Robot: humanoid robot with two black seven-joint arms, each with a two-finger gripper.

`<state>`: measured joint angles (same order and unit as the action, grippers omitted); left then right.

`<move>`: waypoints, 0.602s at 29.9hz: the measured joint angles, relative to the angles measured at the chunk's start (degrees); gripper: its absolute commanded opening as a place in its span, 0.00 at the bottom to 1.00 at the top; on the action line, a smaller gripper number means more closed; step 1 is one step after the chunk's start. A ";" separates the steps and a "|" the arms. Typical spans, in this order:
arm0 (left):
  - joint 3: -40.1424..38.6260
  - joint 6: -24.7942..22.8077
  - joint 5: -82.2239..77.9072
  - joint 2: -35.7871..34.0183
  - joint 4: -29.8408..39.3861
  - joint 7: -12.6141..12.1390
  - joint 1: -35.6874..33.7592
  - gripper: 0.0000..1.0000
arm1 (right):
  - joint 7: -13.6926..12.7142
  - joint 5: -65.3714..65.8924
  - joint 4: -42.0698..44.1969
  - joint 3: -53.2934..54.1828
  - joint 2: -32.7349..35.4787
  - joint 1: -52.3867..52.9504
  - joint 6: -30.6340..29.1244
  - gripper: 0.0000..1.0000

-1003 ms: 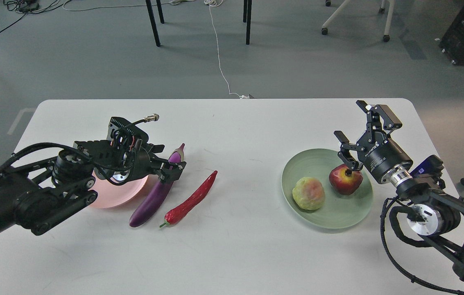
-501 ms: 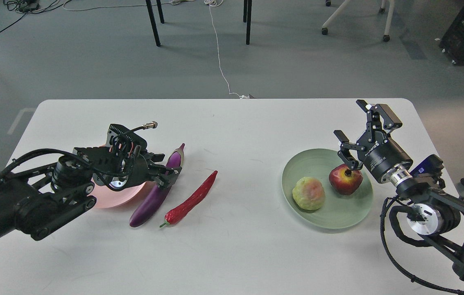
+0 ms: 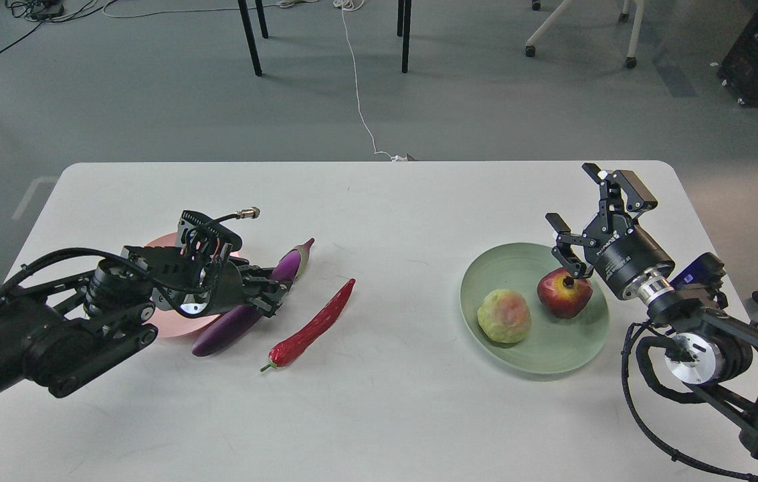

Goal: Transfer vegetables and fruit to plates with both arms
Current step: 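Lift the eggplant and lay it on the pink plate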

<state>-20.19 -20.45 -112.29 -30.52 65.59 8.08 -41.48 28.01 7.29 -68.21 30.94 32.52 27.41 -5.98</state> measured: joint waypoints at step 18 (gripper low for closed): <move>1.31 1.92 9.50 -15.25 -2.61 3.11 -0.58 0.83 | 0.00 0.05 -0.02 -0.09 -0.41 0.33 0.00 0.96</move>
<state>-18.88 -18.53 -102.80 -45.77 62.98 11.20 -42.07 28.01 7.34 -68.23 30.84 32.11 27.74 -5.98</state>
